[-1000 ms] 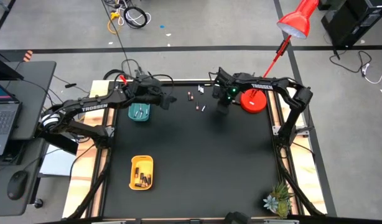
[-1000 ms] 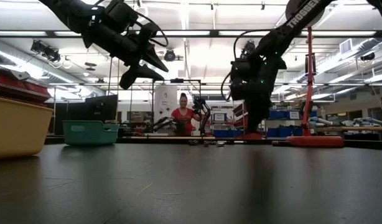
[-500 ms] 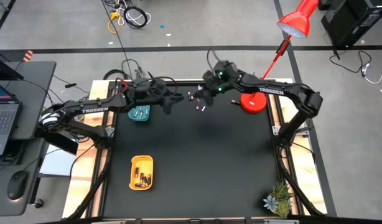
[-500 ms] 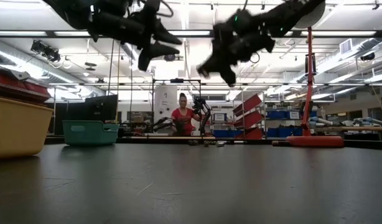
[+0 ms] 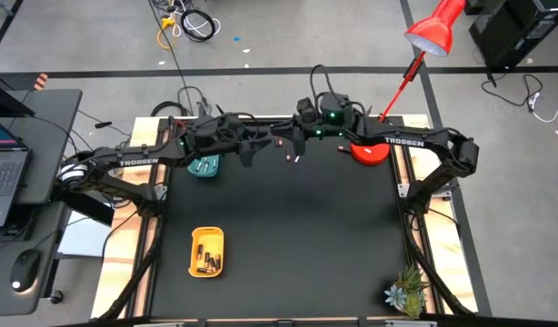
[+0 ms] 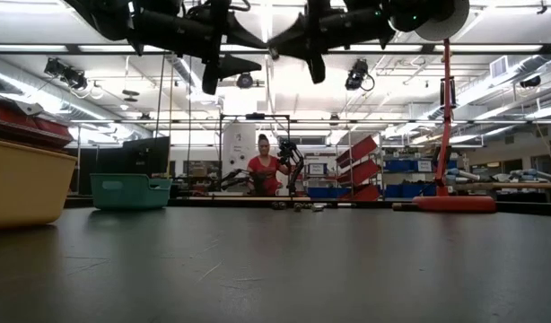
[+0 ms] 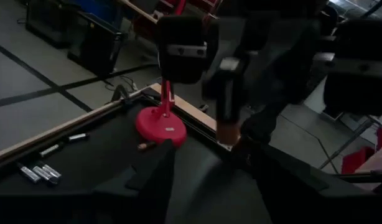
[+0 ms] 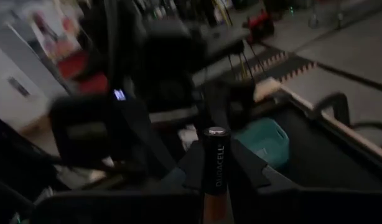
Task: Sort batteries
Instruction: Put the black battery into the yellow bin
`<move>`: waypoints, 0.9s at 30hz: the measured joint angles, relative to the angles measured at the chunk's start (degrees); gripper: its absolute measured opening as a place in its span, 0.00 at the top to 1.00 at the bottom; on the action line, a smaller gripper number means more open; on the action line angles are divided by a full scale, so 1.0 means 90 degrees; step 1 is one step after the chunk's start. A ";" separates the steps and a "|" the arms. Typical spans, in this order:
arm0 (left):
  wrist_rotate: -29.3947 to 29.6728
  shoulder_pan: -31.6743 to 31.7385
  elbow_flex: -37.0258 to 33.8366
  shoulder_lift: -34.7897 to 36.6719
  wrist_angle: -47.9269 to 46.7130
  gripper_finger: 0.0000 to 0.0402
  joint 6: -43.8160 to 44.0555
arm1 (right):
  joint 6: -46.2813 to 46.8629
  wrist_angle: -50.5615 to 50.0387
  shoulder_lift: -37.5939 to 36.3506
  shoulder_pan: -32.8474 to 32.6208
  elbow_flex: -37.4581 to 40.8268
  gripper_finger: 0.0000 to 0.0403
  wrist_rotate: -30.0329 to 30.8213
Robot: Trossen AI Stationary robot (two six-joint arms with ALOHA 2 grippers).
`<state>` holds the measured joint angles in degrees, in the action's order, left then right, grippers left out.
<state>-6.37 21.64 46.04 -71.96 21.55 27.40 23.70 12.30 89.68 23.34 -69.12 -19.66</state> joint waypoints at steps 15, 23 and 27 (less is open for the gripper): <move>-0.0021 -0.0091 0.0000 -0.0498 0.1041 0.61 0.0347 | 0.0202 0.0117 0.0025 -0.0450 0.0000 0.90 0.0462; -0.0265 -0.0104 0.0002 -0.0498 0.1133 0.89 0.0412 | 0.0425 0.0101 0.0030 -0.0506 0.0002 0.87 0.0220; -0.0416 -0.0101 0.0002 -0.0498 0.1096 0.89 0.0481 | 0.0666 0.0085 0.0030 -0.0464 0.0002 0.79 0.0108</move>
<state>-10.11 20.73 46.06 -76.44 31.41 31.73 29.70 13.07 89.95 19.16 -69.10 -18.69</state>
